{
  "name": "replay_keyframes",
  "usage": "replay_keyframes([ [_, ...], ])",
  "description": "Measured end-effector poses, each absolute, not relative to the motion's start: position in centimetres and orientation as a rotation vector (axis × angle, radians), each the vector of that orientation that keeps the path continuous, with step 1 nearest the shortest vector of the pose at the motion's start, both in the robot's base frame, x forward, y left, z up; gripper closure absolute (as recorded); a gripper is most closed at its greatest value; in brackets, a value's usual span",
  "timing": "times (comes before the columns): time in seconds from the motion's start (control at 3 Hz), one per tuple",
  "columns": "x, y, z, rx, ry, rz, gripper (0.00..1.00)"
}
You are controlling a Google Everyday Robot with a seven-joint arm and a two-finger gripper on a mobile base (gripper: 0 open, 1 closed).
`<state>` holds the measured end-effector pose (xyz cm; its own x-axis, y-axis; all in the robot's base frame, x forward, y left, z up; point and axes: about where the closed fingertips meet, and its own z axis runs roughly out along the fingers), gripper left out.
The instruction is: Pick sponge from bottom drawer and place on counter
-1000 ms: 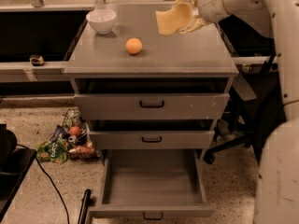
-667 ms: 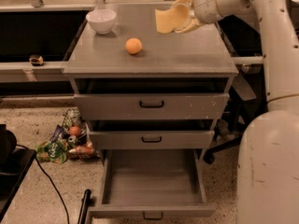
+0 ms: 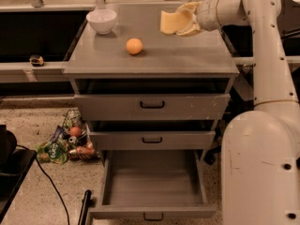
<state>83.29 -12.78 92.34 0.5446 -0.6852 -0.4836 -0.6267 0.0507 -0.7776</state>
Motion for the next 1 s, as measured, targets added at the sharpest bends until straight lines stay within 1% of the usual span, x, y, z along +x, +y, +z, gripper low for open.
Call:
replay_keyframes([
  [0.67, 84.6, -12.7, 90.8, -1.599, 1.155, -0.021, 0.12],
  [1.0, 84.6, -12.7, 90.4, -1.6, 1.164, -0.005, 0.0],
])
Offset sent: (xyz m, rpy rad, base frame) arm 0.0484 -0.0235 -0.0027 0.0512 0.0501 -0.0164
